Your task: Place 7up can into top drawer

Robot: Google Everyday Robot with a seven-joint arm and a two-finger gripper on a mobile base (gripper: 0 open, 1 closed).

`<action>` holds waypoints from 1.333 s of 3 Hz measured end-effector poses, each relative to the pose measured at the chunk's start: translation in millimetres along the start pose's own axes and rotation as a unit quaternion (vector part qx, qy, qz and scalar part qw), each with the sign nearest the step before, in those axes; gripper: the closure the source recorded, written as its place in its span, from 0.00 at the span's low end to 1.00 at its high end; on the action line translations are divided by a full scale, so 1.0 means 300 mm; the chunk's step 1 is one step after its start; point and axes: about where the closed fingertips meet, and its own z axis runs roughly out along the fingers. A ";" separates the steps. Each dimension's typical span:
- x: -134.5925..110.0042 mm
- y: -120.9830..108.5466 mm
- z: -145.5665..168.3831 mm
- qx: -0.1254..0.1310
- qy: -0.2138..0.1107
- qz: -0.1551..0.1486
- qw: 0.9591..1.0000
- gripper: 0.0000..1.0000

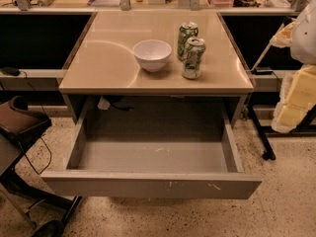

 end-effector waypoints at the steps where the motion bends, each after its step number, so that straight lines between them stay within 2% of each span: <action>1: -0.013 -0.009 0.010 -0.001 -0.004 -0.002 1.000 0.00; 2: -0.097 -0.070 0.128 -0.023 -0.021 -0.011 0.999 0.00; 3: -0.206 -0.177 0.270 -0.044 -0.049 -0.010 0.998 0.00; 4: -0.313 -0.314 0.372 -0.049 -0.090 0.002 0.995 0.00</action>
Offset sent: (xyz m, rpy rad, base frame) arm 0.0875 0.0634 -0.0645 0.1011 0.0966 0.0948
